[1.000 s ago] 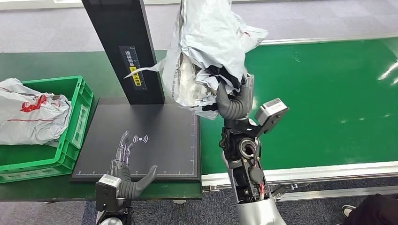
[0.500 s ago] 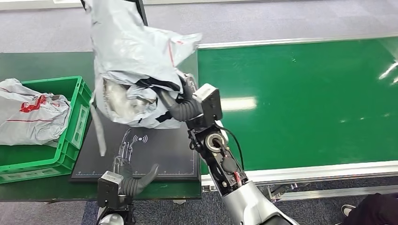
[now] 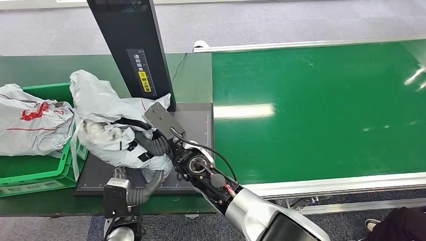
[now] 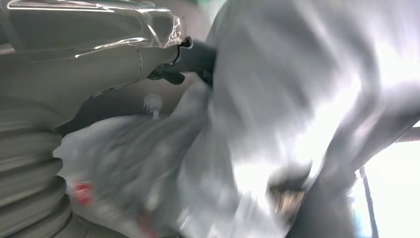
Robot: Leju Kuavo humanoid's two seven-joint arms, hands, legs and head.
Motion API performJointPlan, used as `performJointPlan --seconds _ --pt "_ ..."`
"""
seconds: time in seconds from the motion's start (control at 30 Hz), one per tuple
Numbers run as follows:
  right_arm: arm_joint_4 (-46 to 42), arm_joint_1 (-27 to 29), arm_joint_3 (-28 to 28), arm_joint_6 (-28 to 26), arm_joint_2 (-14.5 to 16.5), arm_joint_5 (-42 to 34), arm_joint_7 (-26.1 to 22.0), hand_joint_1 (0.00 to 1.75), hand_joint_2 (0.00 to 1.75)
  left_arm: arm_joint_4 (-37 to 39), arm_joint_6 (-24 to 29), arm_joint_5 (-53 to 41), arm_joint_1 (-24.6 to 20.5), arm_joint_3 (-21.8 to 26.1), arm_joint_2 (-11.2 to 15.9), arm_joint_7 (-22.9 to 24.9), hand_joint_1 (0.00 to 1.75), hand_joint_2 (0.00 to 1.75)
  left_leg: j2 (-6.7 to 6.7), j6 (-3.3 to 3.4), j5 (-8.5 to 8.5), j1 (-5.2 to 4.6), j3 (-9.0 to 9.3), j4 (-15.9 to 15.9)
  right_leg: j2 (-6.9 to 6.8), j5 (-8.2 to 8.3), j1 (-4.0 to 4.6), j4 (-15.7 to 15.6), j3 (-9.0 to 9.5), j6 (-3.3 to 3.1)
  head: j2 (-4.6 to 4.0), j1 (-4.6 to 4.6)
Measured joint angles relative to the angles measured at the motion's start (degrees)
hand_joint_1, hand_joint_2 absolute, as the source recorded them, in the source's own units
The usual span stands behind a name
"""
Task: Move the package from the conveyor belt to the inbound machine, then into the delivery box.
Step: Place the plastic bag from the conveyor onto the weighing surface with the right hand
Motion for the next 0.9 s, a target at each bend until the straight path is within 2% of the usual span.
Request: performJointPlan --seconds 0.17,0.2,0.23,0.3,0.33,0.37,0.47,0.57,0.7,0.9 --pt "3.6 0.1 1.0 -4.3 -0.2 2.8 3.5 1.75 1.75 -4.4 14.5 0.7 0.6 0.9 -0.3 -3.6 0.00 1.75 0.02 0.00 0.00 0.00 0.03 0.0 0.03 0.00 0.00 0.0 0.00 0.00 0.01 -0.01" --pt "4.2 0.1 1.0 -5.7 -0.4 3.3 4.5 1.64 1.75 -5.4 17.1 0.7 0.8 0.9 -0.4 -4.5 0.00 1.75 0.02 0.00 0.00 0.00 0.03 0.0 0.03 0.00 0.00 0.0 0.01 0.00 0.01 -0.01" --pt "4.7 0.2 1.1 -7.0 -0.6 3.8 5.3 1.27 1.75 -6.3 19.3 0.8 1.0 1.0 -0.5 -5.2 0.00 1.75 0.01 0.00 0.00 0.00 0.03 0.0 0.02 0.00 0.01 0.0 0.01 0.00 0.00 -0.01" --pt "5.6 0.3 1.0 -9.3 -1.4 4.6 6.5 0.39 1.75 -8.1 22.7 0.7 1.2 1.2 -0.6 -6.3 0.00 1.75 -0.02 0.00 0.00 0.00 0.04 0.0 0.00 0.00 0.00 0.0 0.04 0.00 0.00 0.00" --pt "6.0 0.4 1.0 -10.3 -1.8 4.9 6.9 0.06 1.75 -8.9 23.6 0.3 1.3 1.4 -0.7 -6.6 0.00 1.75 -0.03 0.00 0.00 0.00 0.04 0.0 -0.01 0.00 0.00 0.0 0.05 0.00 0.00 0.01" --pt "6.3 0.5 0.9 -11.1 -2.2 5.1 7.2 0.00 1.75 -9.6 24.1 -0.4 1.5 1.6 -0.9 -6.7 0.00 1.75 -0.03 0.00 0.00 0.00 0.04 0.0 -0.01 0.01 0.00 0.0 0.06 0.00 0.00 0.01" --pt "7.0 0.7 0.6 -13.4 -3.1 5.7 7.5 0.00 1.75 -11.2 24.3 -3.3 1.8 2.9 -1.4 -6.8 0.00 1.75 0.01 0.00 0.00 0.00 0.04 0.0 0.01 0.01 -0.01 0.0 0.06 0.00 0.00 0.00" --pt "7.4 0.9 -0.6 -15.0 -4.0 6.2 7.2 0.00 1.75 -14.7 24.4 -5.8 2.5 6.5 -1.8 -6.8 0.00 1.75 0.02 0.00 0.00 0.00 0.03 0.0 0.03 0.01 0.00 0.0 0.04 0.00 0.00 0.00" --pt "7.8 1.3 -2.2 -15.7 -5.0 6.4 6.6 0.00 1.75 -20.3 24.6 -6.1 3.5 11.9 -2.2 -6.8 0.00 1.75 0.03 -0.01 0.00 0.02 0.02 0.0 0.04 0.00 0.02 0.0 0.02 -0.01 0.00 -0.01" --pt "7.8 1.6 -3.5 -16.1 -5.4 6.3 5.8 0.00 1.75 -24.6 24.6 -6.1 4.2 15.0 -2.5 -6.8 0.00 1.75 0.02 0.00 0.00 0.02 0.02 0.0 0.04 0.01 0.02 0.0 0.03 0.00 0.01 0.00"
